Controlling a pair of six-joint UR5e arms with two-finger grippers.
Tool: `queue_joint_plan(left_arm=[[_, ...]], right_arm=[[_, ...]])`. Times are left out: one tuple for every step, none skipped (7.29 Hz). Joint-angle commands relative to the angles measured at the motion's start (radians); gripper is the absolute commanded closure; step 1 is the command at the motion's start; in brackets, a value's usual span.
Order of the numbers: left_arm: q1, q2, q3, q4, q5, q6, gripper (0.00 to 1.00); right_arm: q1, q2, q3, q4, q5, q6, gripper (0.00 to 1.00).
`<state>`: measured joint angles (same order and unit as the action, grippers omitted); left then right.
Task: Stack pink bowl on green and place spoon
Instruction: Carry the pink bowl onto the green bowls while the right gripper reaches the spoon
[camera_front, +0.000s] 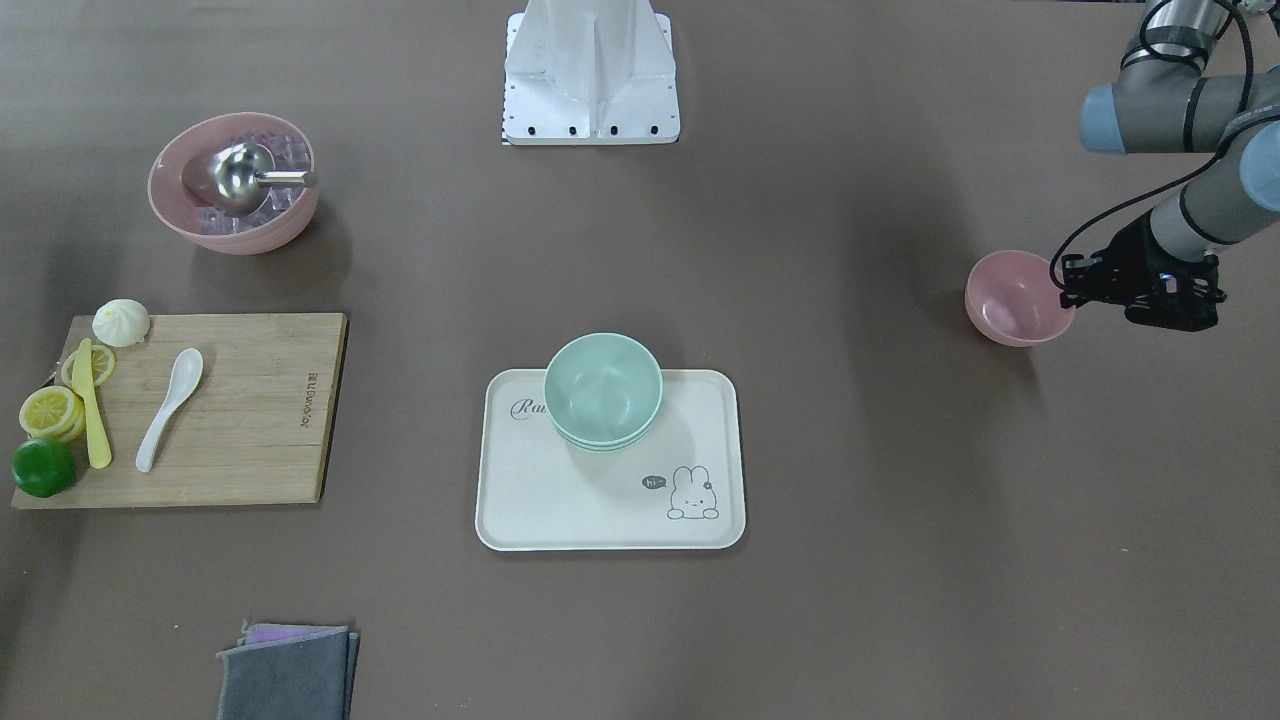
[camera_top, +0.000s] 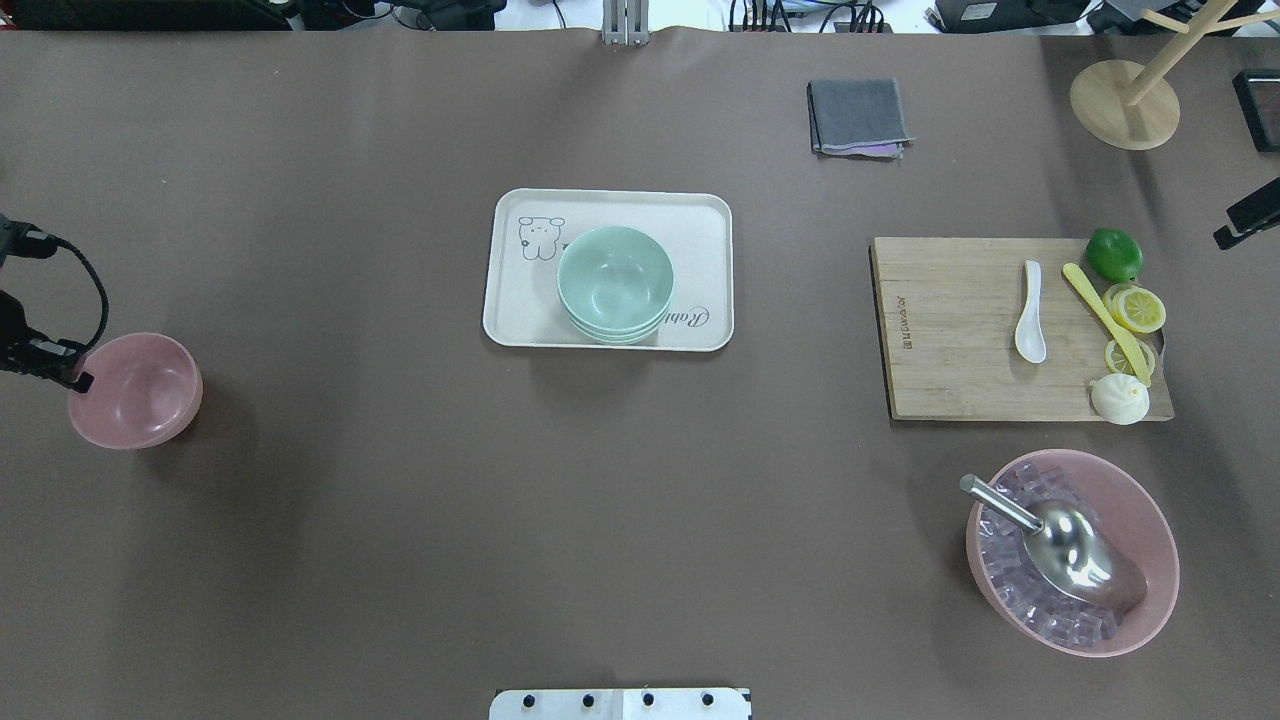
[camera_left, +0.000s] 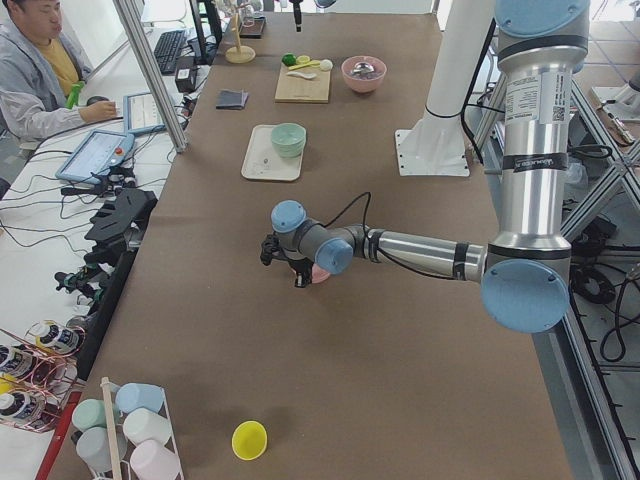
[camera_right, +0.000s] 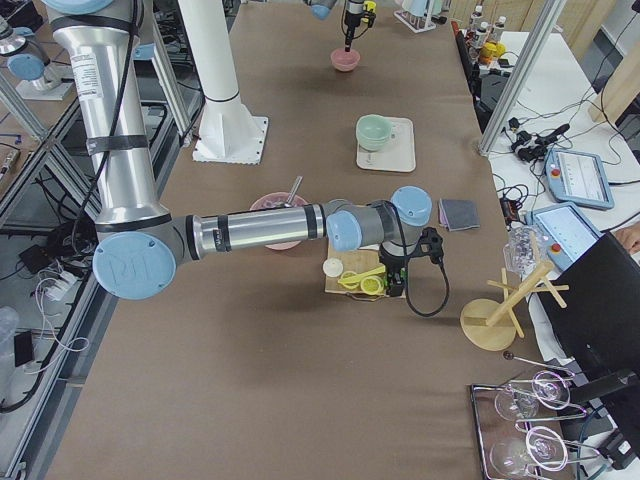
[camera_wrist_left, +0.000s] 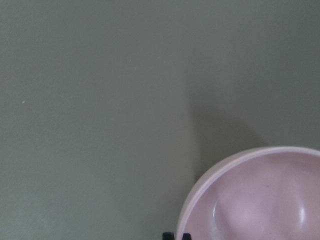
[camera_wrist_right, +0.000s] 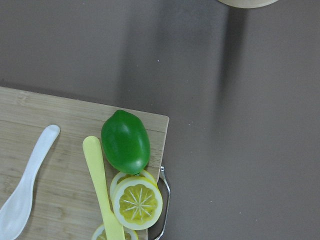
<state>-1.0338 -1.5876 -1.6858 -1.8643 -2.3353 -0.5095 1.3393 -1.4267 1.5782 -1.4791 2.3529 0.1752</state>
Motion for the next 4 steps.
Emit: queue_joint_plan(left_arm=[[0.000, -0.215, -0.151, 0.313, -0.042, -0.123, 1.00], [0.033, -0.374, -0.144, 0.383, -0.036, -0.291, 1.00], [0.148, -0.479, -0.126, 0.378, -0.009, -0.472, 1.00], [0.219, -0.605, -0.067, 0.375, 0.081, -0.585, 1.00]], right_arm=[[-0.102, 0.031, 0.000, 0.102, -0.003, 0.207, 0.00], [-0.182, 0.032, -0.001, 0.225, -0.012, 0.403, 0.00], [-0.231, 0.029, 0.000, 0.296, -0.033, 0.518, 0.00], [-0.276, 0.035, 0.000, 0.304, -0.056, 0.558, 0.00]])
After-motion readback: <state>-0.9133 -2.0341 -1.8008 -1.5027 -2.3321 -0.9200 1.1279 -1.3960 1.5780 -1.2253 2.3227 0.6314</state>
